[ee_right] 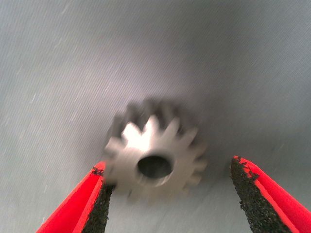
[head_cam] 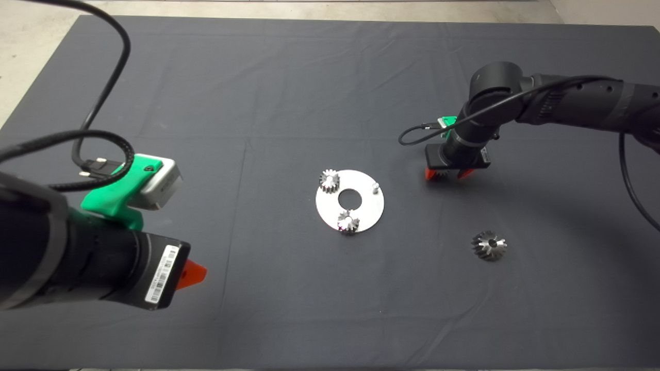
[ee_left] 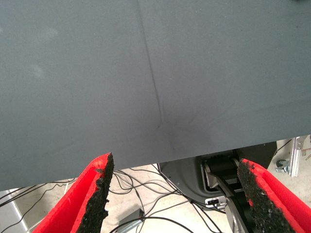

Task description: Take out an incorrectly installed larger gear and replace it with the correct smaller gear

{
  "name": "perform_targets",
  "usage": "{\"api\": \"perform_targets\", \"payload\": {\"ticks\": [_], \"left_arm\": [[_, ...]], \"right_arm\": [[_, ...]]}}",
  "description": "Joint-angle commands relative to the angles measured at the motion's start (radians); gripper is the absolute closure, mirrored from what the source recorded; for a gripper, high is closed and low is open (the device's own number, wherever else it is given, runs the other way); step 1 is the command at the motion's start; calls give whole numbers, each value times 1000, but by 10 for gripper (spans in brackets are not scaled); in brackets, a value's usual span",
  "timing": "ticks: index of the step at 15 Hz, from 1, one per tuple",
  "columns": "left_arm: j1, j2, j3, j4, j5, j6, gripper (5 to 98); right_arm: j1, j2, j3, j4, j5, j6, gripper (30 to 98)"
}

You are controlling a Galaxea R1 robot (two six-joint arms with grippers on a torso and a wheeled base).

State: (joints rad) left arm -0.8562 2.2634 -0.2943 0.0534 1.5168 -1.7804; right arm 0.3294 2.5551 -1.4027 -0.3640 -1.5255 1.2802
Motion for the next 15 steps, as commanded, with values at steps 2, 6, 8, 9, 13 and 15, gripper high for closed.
{"api": "perform_targets", "payload": {"ticks": [2,6,8,9,13,15], "left_arm": [[-11,31,11,9,2,-5,394],[-11,42,11,8,2,-7,395],[-11,42,11,8,3,-7,394],[-11,42,11,8,3,-7,394],[-11,42,11,8,3,-7,394],[-11,42,11,8,3,-7,395]], "right_arm": [[25,41,-94,-24,-79,1,658],[27,71,-113,-21,-79,2,658],[27,88,-126,-19,-79,2,658],[27,97,-134,-19,-79,2,658],[25,97,-137,-19,-79,1,658],[24,89,-137,-21,-77,-1,658]]}}
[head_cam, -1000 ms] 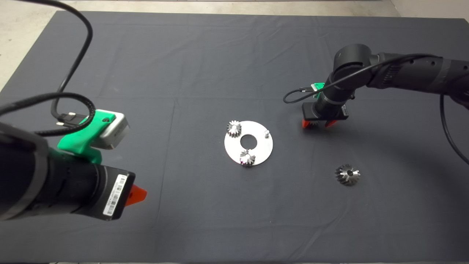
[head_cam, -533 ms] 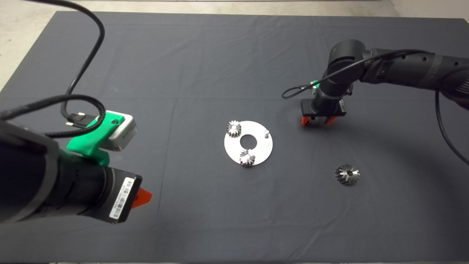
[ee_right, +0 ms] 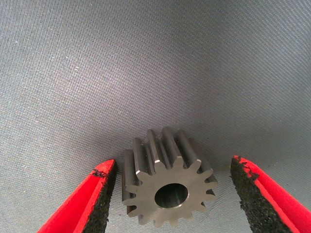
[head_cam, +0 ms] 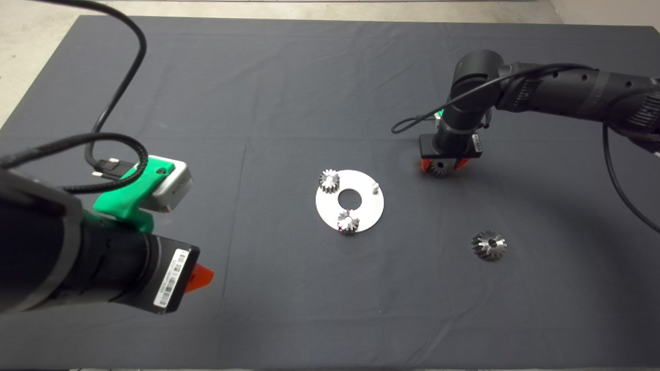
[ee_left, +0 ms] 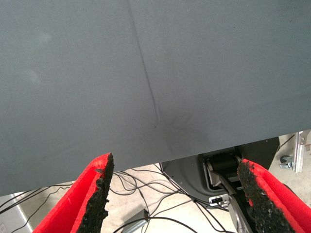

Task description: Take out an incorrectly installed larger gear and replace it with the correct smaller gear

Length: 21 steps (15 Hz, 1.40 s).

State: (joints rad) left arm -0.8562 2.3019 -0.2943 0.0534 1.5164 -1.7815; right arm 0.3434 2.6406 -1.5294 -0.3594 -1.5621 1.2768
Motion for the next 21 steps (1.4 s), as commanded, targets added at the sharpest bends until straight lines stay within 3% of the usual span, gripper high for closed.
{"api": "perform_targets", "payload": {"ticks": [1,6,8,14,21], "left_arm": [[-11,3,11,8,4,-6,395],[-11,3,11,8,4,-4,395],[-11,3,11,9,4,-4,395],[-11,3,11,9,4,-4,395],[-11,2,11,8,4,-4,394]], "right_arm": [[9,2,-10,-26,-41,3,658],[8,2,-10,-26,-41,1,660],[8,0,-10,-26,-41,1,714],[9,0,-10,-26,-42,1,795],[18,2,-1,-12,-42,-1,837]]}}
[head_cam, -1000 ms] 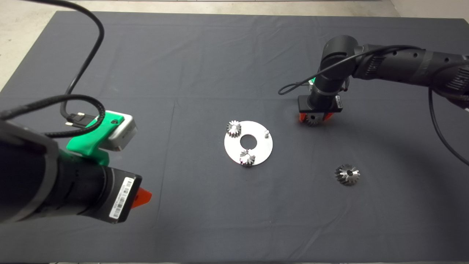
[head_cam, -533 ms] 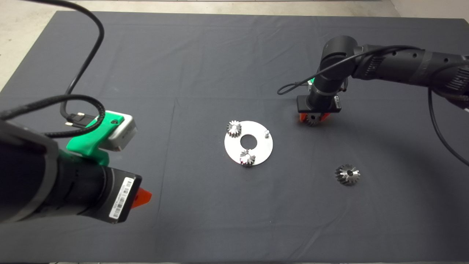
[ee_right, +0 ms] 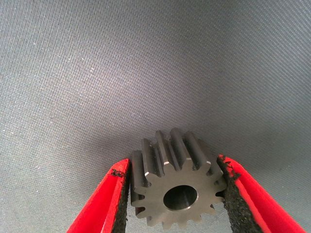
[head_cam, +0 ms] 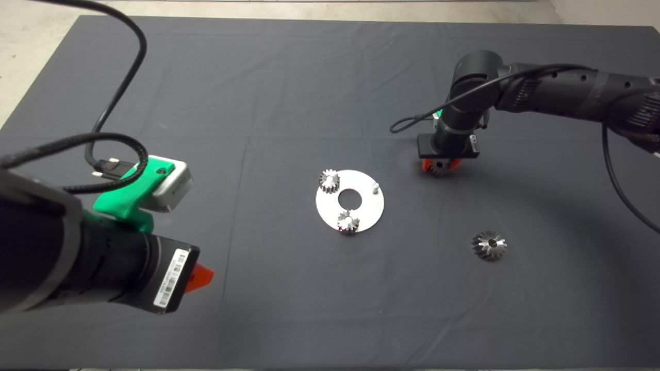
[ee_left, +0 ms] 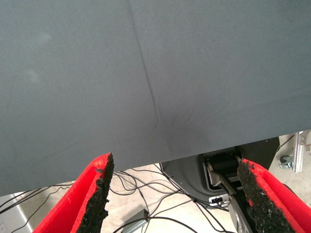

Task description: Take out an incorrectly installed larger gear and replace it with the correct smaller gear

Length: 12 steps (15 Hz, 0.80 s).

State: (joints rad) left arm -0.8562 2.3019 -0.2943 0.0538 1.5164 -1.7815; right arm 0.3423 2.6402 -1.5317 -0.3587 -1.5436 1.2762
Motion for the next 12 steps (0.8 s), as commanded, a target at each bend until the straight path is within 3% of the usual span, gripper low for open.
{"api": "perform_targets", "payload": {"ticks": [1,6,8,12], "left_arm": [[-11,1,12,8,4,-4,394],[-11,1,11,9,4,-4,395],[-11,0,11,9,4,-4,394],[-11,-3,12,9,5,-5,395]], "right_arm": [[21,1,1,-11,-61,2,838],[45,-1,9,14,-61,8,866],[82,-4,20,45,-61,12,877],[218,-34,151,229,-62,18,892]]}}
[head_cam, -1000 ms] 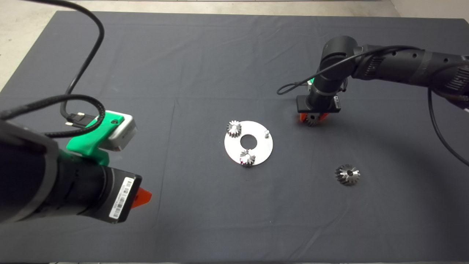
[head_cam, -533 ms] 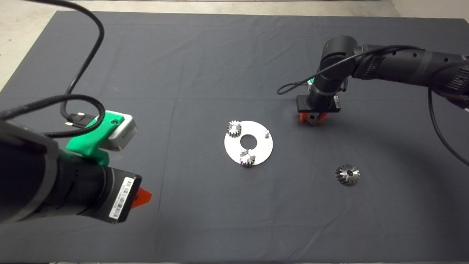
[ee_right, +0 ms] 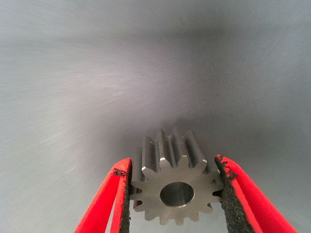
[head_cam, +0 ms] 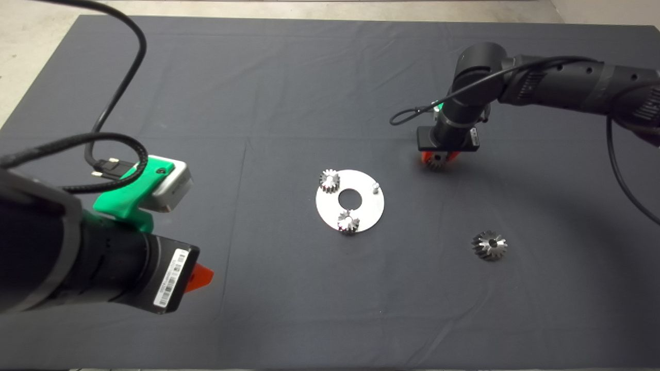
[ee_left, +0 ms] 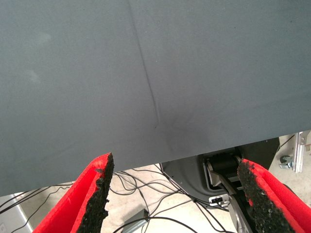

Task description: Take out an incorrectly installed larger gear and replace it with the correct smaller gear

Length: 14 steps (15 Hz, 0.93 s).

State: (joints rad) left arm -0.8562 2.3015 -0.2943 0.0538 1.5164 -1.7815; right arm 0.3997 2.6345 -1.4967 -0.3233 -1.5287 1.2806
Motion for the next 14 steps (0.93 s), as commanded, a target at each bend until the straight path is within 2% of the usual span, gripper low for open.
{"api": "perform_targets", "payload": {"ticks": [1,3,4,5,7,9,11,12,14], "left_arm": [[-11,-3,12,9,4,-6,395],[-11,-1,11,9,4,-6,394],[-11,0,9,9,4,-5,394],[-11,-3,11,9,5,-3,395],[-11,-4,12,8,5,-4,394],[-11,-6,11,8,7,-3,394],[-11,-3,5,6,4,-7,395],[-10,0,-3,6,4,-8,394],[-9,0,-8,6,5,-9,395]], "right_arm": [[212,-47,163,239,-76,37,899],[322,-63,225,302,-77,59,905],[354,-68,227,326,-76,57,908],[357,-81,236,332,-74,59,909],[357,-109,334,329,-71,55,916],[355,-133,402,331,-56,52,918],[349,-155,432,342,-50,63,919],[333,-155,433,346,-38,65,918],[303,-144,426,345,7,66,918]]}}
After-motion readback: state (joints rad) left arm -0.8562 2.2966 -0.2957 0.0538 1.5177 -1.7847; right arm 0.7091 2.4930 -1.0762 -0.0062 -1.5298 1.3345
